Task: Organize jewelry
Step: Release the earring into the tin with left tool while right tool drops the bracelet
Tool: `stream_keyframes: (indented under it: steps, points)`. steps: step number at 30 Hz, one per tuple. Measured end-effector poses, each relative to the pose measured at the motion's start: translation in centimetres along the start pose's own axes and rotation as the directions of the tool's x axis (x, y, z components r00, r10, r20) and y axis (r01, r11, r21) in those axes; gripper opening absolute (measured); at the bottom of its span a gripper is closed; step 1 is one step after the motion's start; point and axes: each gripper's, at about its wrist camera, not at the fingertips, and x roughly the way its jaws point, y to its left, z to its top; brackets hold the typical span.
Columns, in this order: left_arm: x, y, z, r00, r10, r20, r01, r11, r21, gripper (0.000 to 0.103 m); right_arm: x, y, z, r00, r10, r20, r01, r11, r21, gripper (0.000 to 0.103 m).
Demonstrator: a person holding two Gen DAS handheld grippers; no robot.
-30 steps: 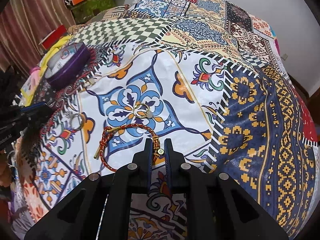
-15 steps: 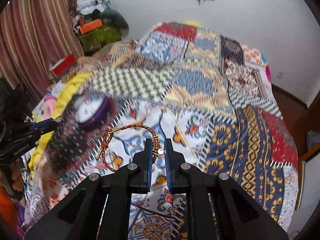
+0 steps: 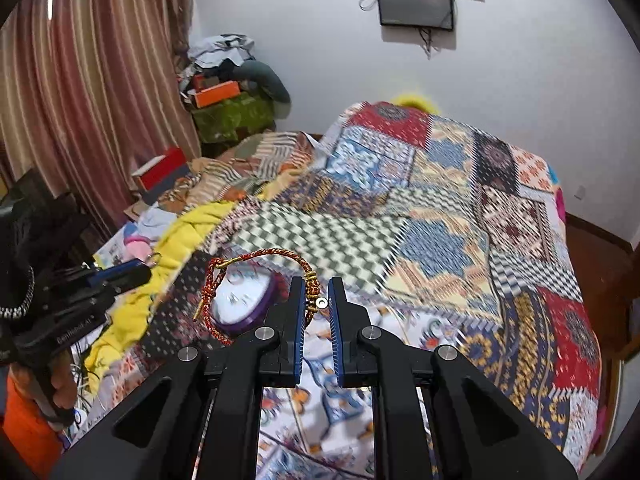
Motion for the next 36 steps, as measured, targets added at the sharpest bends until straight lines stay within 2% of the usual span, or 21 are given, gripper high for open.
stream_keyframes:
  steps: [9, 16, 29, 36]
  points:
    - [0.7, 1.0, 1.6, 1.0, 0.012, 0.029, -0.013, 1.0, 0.002, 0.01, 2.9, 3.1, 2.0, 0.999, 0.054, 0.003, -0.054, 0.998, -0.034, 0.01]
    - [2.8, 2.3, 2.1, 1.0, 0.02, 0.013, -0.02, 1.0, -0.009, 0.01, 6.7, 4.7, 2.7, 0.996, 0.081, -0.045, -0.083, 0.995, -0.052, 0.01]
    - [9.1, 4.3, 0.7, 0.995, 0.021, -0.098, -0.025, 0.999, -0.041, 0.01, 14.3, 5.6, 0.4, 0.974, 0.091, -0.209, -0.105, 0.993, -0.058, 0.01]
    - [11.8, 5.1, -0.2, 0.987, 0.021, -0.156, -0.03, 0.998, -0.053, 0.01, 16.3, 5.8, -0.6, 0.96, 0.096, -0.262, -0.116, 0.991, -0.062, 0.01]
